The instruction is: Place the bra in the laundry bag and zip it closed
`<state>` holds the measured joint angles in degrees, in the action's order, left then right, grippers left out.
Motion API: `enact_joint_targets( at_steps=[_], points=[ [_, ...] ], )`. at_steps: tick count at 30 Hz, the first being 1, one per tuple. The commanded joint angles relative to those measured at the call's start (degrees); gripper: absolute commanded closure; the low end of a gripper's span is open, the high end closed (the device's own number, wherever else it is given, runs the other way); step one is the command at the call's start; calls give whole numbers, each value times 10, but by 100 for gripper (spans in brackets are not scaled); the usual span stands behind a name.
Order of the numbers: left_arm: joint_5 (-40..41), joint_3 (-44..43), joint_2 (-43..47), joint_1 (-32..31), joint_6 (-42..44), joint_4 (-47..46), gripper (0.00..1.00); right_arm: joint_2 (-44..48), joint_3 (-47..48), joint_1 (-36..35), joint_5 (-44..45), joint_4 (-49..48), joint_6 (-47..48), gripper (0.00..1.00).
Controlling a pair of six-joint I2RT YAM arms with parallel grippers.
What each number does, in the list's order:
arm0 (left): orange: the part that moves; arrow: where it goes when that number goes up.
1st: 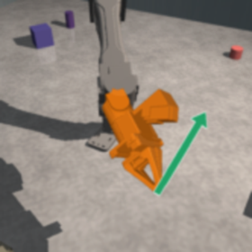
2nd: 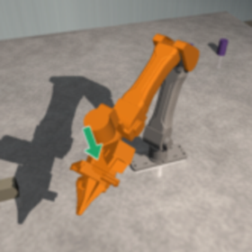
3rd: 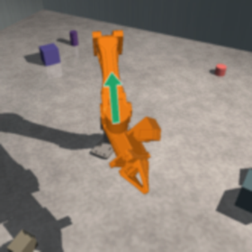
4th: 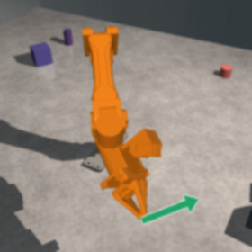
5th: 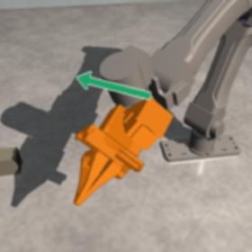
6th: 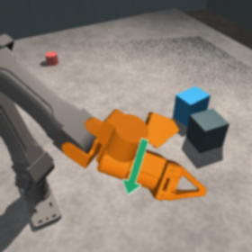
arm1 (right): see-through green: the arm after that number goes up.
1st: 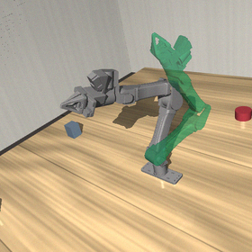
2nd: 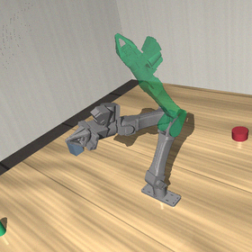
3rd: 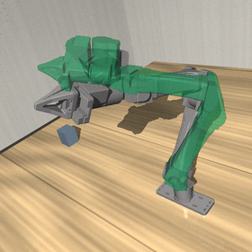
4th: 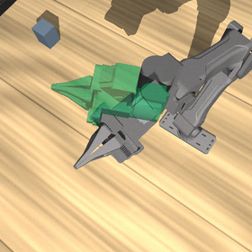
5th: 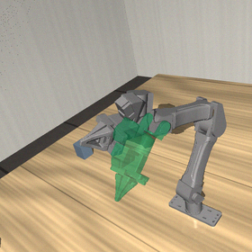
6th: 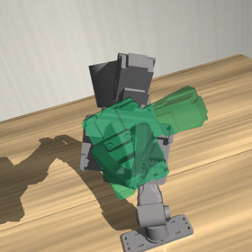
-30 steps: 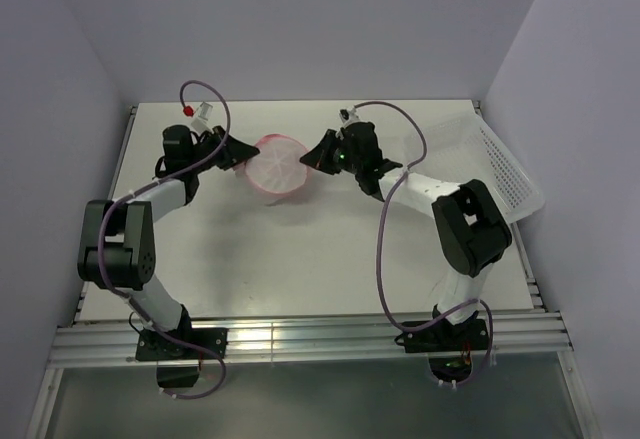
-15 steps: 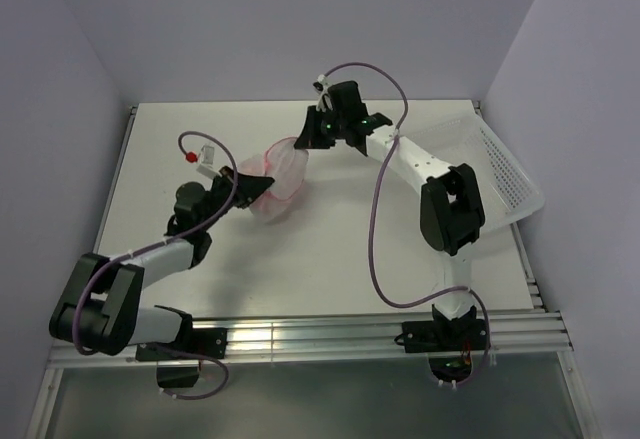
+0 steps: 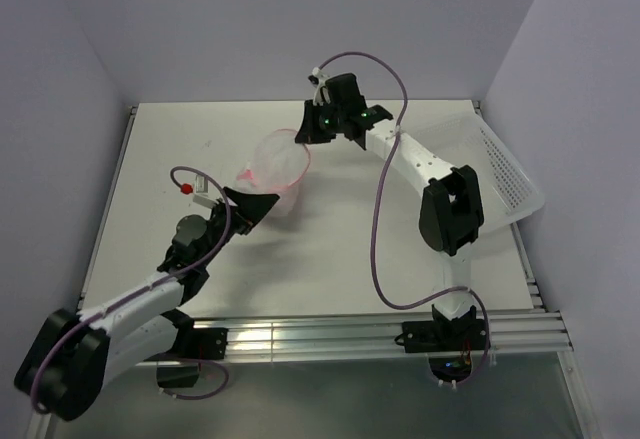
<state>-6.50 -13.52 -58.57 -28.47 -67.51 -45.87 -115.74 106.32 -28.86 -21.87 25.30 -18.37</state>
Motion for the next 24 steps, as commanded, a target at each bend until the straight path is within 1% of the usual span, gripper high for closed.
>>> enact_joint_targets(
  at_steps=[1,2,3,4,6,7,9,10,11,12,13,14,15,16,17,19,21,22,24],
  points=[
    [61,-36,109,-6,61,230,19,41,-79,-25,14,-59,9,99],
    [68,-46,127,-5,70,277,20,65,-102,-31,18,-74,-3,99],
    [90,-62,143,-5,84,319,21,76,-150,-36,19,-107,-10,99],
    [117,-68,169,-6,88,383,21,88,-174,-39,18,-124,-16,99],
    [143,-77,192,-6,94,432,24,111,-226,-54,10,-166,-25,99],
    [152,-78,208,-5,98,446,24,118,-238,-59,10,-178,-26,99],
    [191,-83,215,-4,114,480,24,124,-252,-69,17,-182,-31,99],
    [206,-95,215,2,119,490,24,125,-255,-72,12,-181,-30,99],
    [222,-99,211,5,127,477,24,132,-260,-76,6,-184,-29,99],
    [219,-103,203,19,143,464,26,137,-282,-86,-1,-203,-30,99],
    [204,-113,175,32,149,444,27,141,-291,-92,-2,-208,-30,99],
    [183,-127,156,45,155,445,29,148,-296,-98,0,-208,-29,99],
    [157,-154,139,57,160,465,31,152,-311,-104,6,-219,-31,99],
    [156,-162,123,57,159,492,33,156,-322,-113,14,-230,-36,99],
    [156,-163,126,57,162,507,34,166,-340,-115,14,-240,-39,99],
    [179,-143,176,58,165,546,34,172,-350,-115,5,-250,-41,99],
    [212,-116,222,58,168,576,37,169,-339,-115,2,-248,-38,99],
    [212,-108,257,59,171,578,39,163,-327,-115,-1,-241,-29,99],
    [202,-99,264,60,167,584,41,144,-293,-115,-8,-229,-20,97]
  ],
)
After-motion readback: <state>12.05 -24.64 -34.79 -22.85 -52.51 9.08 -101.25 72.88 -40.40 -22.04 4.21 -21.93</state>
